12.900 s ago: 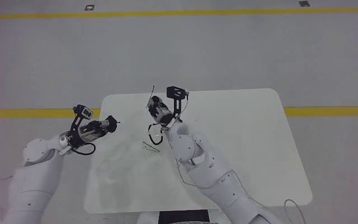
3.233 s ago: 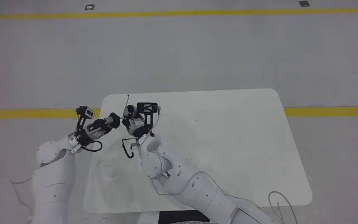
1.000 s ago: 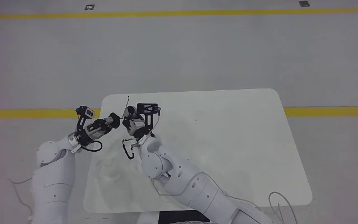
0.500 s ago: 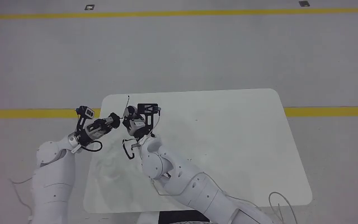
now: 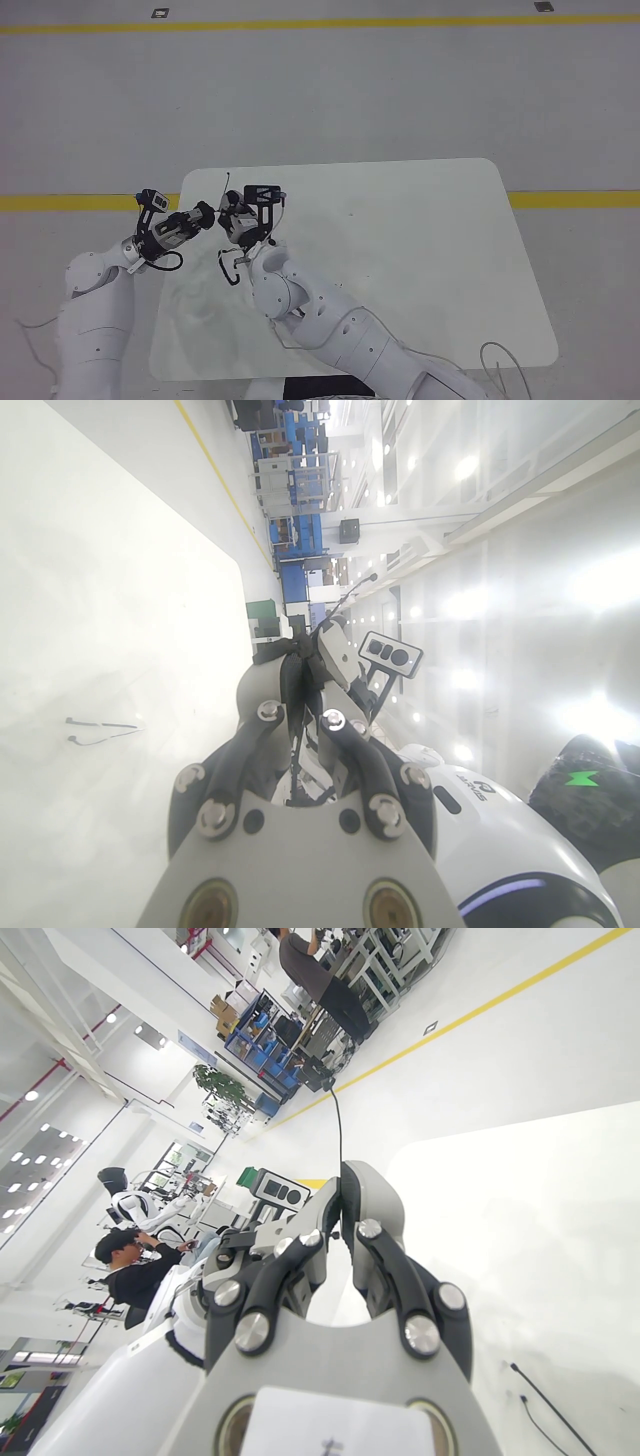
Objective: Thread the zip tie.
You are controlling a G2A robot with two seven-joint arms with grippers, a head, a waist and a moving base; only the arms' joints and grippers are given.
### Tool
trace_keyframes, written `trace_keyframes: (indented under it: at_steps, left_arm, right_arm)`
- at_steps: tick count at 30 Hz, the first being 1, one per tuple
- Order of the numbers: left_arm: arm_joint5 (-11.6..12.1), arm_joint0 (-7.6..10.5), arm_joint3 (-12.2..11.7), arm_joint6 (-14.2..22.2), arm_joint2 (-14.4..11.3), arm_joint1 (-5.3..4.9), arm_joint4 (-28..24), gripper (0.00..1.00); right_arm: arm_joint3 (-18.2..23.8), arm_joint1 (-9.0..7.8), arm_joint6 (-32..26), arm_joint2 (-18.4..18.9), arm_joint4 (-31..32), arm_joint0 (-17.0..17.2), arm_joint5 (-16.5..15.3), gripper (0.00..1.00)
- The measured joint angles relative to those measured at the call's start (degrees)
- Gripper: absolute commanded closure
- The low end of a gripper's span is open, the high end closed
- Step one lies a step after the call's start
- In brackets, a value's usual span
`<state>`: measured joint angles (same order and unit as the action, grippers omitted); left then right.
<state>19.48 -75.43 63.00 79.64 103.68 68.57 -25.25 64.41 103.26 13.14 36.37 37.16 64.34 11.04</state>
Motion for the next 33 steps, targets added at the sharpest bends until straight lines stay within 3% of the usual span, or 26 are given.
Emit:
trace_keyframes:
  at_steps: [21,33]
  left_arm:
    - [0.0,0.00,0.0,0.0,0.0,0.00,0.0,1.00]
    - [0.0,0.00,0.0,0.0,0.0,0.00,0.0,1.00]
  right_arm:
    - [2.4,-0.55,0.2,0.9,0.9,1.4,-0.6,1.00]
    - [1.6,-0.46,-0.2,0.7,0.8,1.2,-0.8,1.00]
